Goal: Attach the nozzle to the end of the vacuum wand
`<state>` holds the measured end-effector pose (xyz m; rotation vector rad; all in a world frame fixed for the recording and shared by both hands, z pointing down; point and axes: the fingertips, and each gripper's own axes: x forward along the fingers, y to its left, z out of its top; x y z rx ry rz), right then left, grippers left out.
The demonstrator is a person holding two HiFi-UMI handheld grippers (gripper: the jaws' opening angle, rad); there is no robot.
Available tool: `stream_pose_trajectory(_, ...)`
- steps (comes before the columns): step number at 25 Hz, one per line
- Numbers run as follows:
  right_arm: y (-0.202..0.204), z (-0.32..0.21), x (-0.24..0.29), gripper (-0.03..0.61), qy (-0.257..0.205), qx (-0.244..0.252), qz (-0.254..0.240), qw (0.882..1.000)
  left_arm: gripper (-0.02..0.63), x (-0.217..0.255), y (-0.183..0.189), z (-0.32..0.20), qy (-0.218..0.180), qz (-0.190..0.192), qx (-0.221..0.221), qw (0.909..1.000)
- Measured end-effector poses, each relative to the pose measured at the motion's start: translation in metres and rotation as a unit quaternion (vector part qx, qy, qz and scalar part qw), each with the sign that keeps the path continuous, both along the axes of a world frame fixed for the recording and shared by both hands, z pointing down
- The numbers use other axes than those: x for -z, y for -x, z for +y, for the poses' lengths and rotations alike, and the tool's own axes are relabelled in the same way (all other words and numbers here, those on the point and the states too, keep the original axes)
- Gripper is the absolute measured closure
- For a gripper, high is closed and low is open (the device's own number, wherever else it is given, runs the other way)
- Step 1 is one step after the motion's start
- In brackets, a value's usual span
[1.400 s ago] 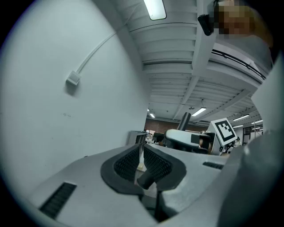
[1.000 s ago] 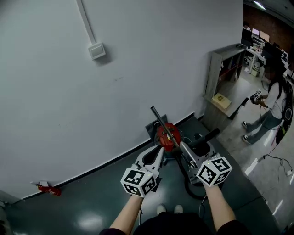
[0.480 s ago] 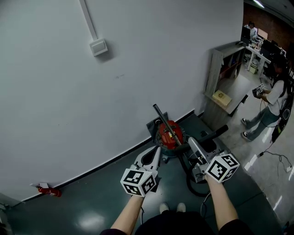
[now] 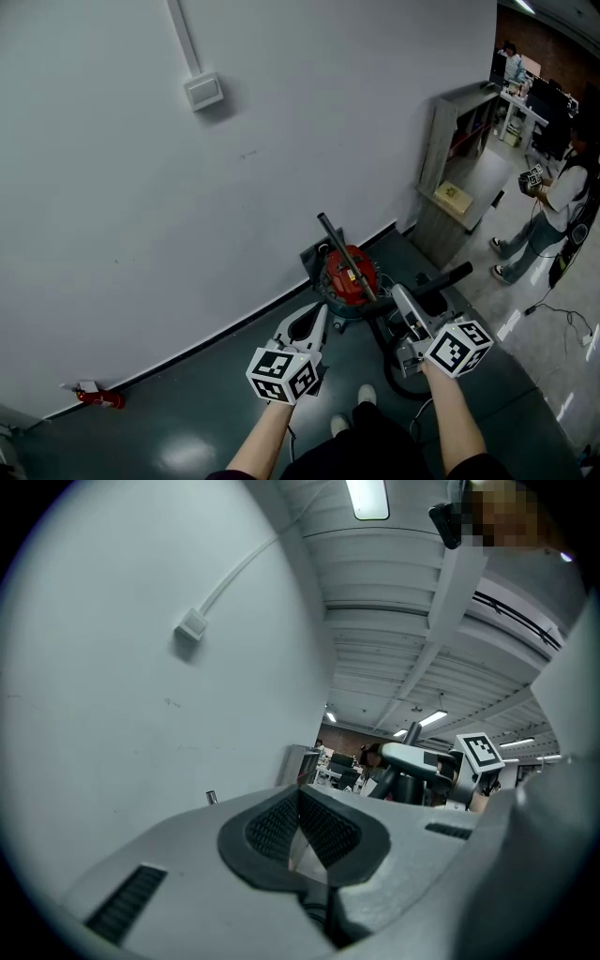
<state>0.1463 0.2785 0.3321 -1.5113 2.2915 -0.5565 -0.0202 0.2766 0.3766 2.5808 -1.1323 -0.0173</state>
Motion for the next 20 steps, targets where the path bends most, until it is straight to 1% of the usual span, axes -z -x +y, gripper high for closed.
stream_pose_trajectory(5,-0.001,-0.023,-0.01,0.247,0.009,-0.006,-0.004,1.0,0.609,-0.014,0.003,-0.024,0.012,-0.004,-0.001,0.9999)
stream_pose_trajectory(10,-0.009,-0.057,-0.017,0.247,0.015,-0.01,-0.016,1.0,0.609,-0.022,-0.003,-0.057,0.016,-0.008,-0.003,0.9998)
stream_pose_trajectory(20,-0.033,-0.136,-0.024,0.248,0.025,0.0,-0.027,0.999,0.609,-0.034,-0.029,-0.13,0.035,-0.016,0.002,0.9993)
